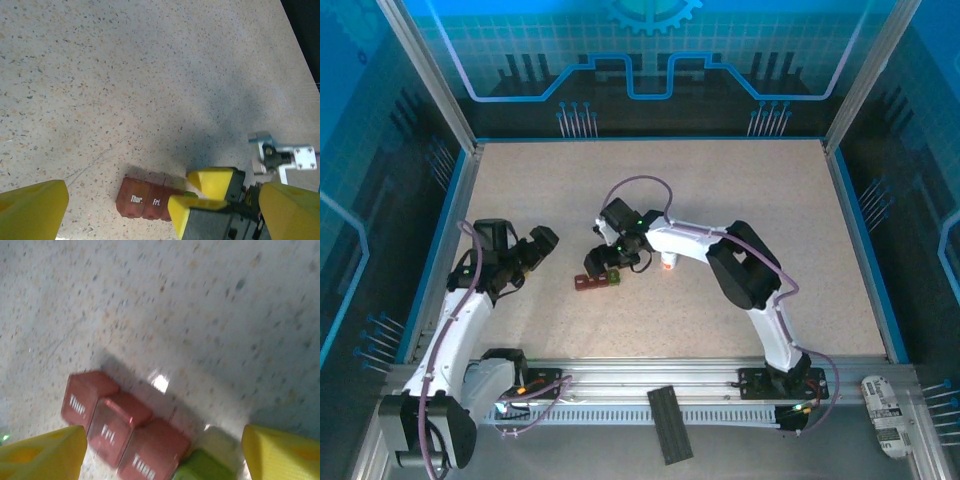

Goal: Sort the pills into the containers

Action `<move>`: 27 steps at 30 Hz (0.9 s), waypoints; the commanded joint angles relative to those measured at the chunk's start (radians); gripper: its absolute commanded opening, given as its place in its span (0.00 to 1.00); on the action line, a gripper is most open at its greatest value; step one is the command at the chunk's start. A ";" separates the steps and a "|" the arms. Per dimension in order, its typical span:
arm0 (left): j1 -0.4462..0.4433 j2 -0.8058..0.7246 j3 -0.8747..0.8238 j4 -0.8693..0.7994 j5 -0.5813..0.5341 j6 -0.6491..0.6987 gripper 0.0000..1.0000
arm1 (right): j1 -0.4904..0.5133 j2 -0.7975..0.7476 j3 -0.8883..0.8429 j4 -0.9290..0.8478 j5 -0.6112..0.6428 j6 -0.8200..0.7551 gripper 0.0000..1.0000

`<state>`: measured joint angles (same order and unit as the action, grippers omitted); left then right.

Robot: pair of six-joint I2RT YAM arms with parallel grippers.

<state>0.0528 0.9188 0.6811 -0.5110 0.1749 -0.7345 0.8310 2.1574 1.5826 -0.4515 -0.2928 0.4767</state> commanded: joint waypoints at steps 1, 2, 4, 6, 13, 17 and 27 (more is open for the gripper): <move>0.009 0.007 -0.002 0.004 0.029 -0.007 0.99 | 0.041 -0.066 -0.062 0.022 -0.048 0.024 0.82; 0.009 0.008 -0.003 0.007 0.031 -0.008 0.99 | 0.048 -0.079 -0.079 0.028 -0.048 0.029 0.82; 0.009 0.011 -0.005 0.014 0.030 -0.008 0.99 | 0.064 -0.100 -0.111 0.041 -0.051 0.038 0.81; 0.009 0.015 -0.007 0.021 0.030 -0.009 0.99 | 0.080 -0.124 -0.141 0.047 -0.048 0.043 0.81; 0.009 0.043 -0.001 0.035 0.030 -0.007 0.99 | 0.105 -0.239 -0.237 -0.003 0.147 0.006 0.84; 0.009 0.066 0.010 0.046 0.025 -0.001 0.99 | 0.130 -0.196 -0.166 -0.094 0.255 -0.075 0.86; 0.010 0.121 0.050 0.048 0.015 0.013 0.99 | 0.206 -0.022 0.029 -0.233 0.400 -0.231 0.85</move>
<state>0.0536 1.0309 0.6930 -0.4732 0.1810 -0.7319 1.0225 2.0933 1.5719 -0.6010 0.0410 0.3111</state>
